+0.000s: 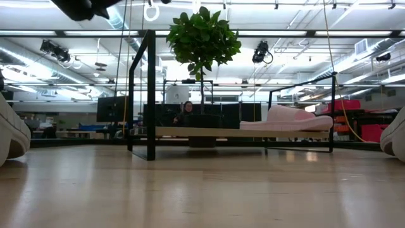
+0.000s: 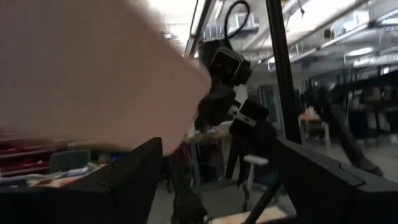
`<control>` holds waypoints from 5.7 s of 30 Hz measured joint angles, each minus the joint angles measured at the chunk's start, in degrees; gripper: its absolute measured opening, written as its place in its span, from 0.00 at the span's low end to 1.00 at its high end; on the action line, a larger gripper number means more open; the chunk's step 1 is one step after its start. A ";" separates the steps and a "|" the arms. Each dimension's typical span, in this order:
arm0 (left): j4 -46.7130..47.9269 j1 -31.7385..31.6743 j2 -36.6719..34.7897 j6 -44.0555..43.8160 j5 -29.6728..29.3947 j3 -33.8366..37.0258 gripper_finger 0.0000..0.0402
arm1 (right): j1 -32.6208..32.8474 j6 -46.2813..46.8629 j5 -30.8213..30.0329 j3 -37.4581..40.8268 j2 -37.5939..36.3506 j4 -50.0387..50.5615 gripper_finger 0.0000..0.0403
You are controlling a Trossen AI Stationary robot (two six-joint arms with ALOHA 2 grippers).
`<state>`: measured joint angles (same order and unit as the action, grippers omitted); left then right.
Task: Pick and place slides into the shelf
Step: Put the pink slipper on the shelf, then put the right gray slipper on the shelf
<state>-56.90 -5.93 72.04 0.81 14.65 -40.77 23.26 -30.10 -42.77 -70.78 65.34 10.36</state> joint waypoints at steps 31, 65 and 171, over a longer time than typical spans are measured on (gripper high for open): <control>41.37 9.81 -12.07 7.33 -41.46 0.04 0.67 | -2.60 55.55 -16.48 -0.02 26.67 40.30 0.10; 44.86 10.69 -12.05 7.29 -42.70 0.04 0.59 | -3.27 50.39 -11.98 11.15 30.18 33.06 0.10; 53.85 10.67 -12.03 2.08 -42.40 0.00 0.49 | -10.36 50.01 22.40 9.53 26.04 36.99 0.42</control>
<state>-3.04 4.73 60.01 2.89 -27.75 -40.77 12.90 19.92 -20.36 -61.25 91.38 47.35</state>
